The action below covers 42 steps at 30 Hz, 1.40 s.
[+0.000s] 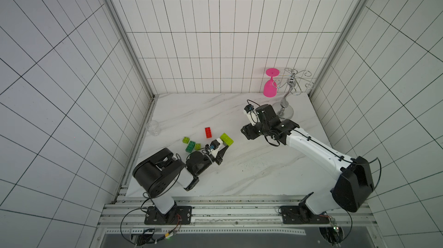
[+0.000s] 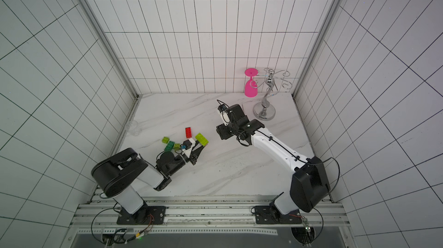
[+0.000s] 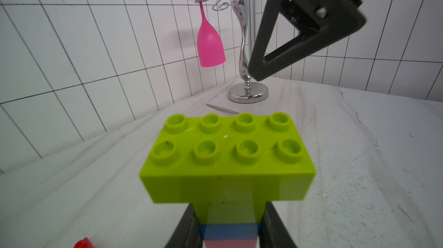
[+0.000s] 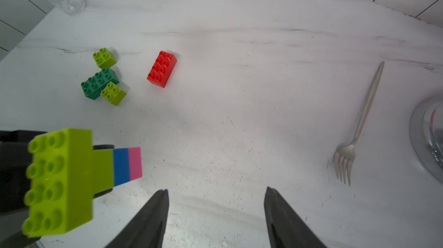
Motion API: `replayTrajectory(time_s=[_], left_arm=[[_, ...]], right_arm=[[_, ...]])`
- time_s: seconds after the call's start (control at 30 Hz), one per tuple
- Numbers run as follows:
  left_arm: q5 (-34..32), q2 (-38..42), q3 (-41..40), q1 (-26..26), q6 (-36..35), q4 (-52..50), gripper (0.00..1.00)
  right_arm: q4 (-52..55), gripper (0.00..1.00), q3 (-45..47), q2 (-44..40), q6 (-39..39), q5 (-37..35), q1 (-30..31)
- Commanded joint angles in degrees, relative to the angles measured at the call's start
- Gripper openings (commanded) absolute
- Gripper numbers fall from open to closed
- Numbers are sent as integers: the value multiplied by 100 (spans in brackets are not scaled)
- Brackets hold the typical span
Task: Assemble a spoon with lego
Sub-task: Pick up the lego brick from the center of the board.
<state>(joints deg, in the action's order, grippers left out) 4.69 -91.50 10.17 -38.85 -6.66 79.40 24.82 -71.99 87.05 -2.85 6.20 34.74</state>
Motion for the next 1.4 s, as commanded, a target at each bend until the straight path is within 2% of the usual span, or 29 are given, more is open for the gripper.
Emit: replayTrajectory(time_s=[0.0,0.07,0.17,0.23,0.3,0.4,0.57,0.77,1.03,1.2,1.37], left_arm=[[-1056,1139,-485,-72,82,-635,4],[-1536,2337,-571,-197,76,-1844,4],[-2187,4596,-404,-316,404,-4576,4],[-2289,5973,-557,-290,505,-5359,4],[-2275,7001,-626,-282,389,-6046,5],[-2406,7878,-674,-294,232,-6559,6],[-2508,7810,-641,-307,117,-6569,6],[-2440,7456,-549,-334,62,-6480,4],[-2294,7612,-643,-351,95,-6431,3],[-2170,7513,-679,-351,172,-6327,3],[-2035,7285,-723,-351,239,-6137,3]], right_arm=[[-302,66,-335,416,-253,241,84],[-393,66,-552,780,-236,374,178],[-370,66,-1027,1502,-112,381,422],[-245,66,-1504,2071,-222,378,568],[-139,66,-1959,2558,-345,323,750],[139,66,-2729,3267,-561,-29,1063],[918,67,-4149,4415,-853,-493,1329],[1468,67,-5266,5333,-894,-932,1377],[1937,64,-6586,6343,-935,-928,1378],[2079,53,-7013,6701,-963,-994,1369],[1917,27,-6839,6500,-830,-848,1329]])
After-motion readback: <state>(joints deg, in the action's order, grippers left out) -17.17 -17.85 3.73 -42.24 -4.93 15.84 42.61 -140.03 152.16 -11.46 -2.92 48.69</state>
